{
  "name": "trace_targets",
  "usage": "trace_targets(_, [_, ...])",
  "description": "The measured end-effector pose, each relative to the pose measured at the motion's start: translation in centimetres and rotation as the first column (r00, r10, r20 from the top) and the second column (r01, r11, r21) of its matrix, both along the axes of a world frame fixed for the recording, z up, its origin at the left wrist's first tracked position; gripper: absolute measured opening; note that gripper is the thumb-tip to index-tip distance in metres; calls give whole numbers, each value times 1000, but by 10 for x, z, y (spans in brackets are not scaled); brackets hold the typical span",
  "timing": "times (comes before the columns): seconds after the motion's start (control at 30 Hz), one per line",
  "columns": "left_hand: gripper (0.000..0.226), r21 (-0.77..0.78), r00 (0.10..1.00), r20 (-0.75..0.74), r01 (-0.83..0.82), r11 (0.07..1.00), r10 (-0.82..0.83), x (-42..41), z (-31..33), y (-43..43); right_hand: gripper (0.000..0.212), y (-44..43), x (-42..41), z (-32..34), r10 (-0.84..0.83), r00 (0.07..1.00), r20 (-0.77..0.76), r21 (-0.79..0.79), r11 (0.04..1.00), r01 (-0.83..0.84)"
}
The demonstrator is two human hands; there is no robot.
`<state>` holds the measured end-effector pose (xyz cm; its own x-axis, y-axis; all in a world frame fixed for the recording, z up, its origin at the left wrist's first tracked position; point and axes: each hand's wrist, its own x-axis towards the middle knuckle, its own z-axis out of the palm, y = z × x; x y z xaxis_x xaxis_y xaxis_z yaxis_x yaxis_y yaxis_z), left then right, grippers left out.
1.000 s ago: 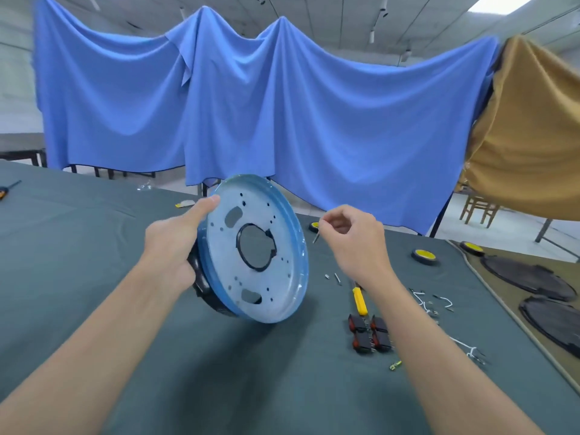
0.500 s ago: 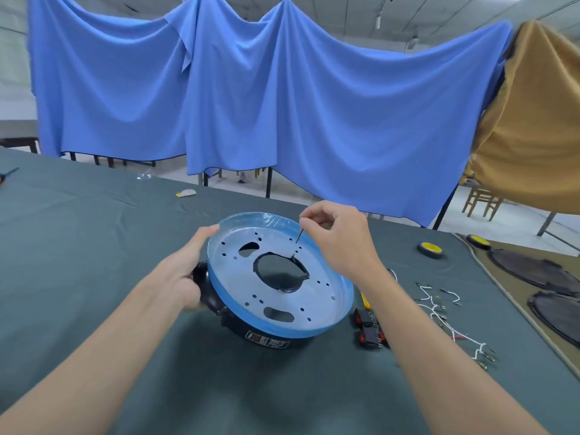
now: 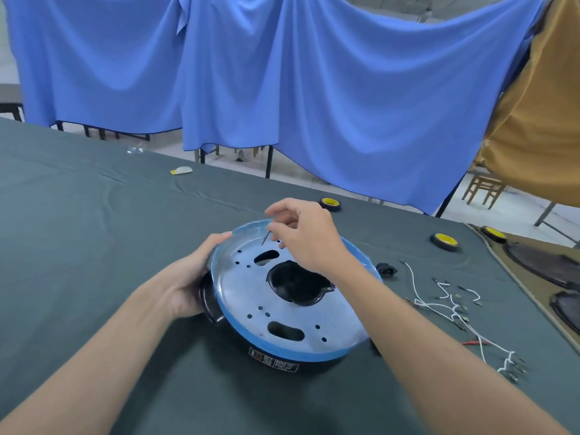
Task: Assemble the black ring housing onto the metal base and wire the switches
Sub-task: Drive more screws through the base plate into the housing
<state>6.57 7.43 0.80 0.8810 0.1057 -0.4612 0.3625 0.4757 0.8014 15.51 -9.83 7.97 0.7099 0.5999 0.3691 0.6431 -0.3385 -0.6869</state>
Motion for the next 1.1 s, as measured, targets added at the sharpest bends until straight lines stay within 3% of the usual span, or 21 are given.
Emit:
trace_targets(0.4, [57,40,998,62,-4,999,1,-2,-8,8,23,35,3,-9,79,994,70,-129,989,-69])
trace_targets(0.6, [79,55,998,63,-21,998,17,-4,-8,5,21,38,1,-12,93,994,50,-137,987,-85])
trace_targets(0.9, [70,26,998,65,-3,1000,1,-6,-8,3,17,40,0,-8,119,982,147,-220,972,-84])
trace_targets(1.1, [57,13,999,53,-8,1000,7,-5,-7,4,20,37,-2,-13,232,946,227,-340,929,-146])
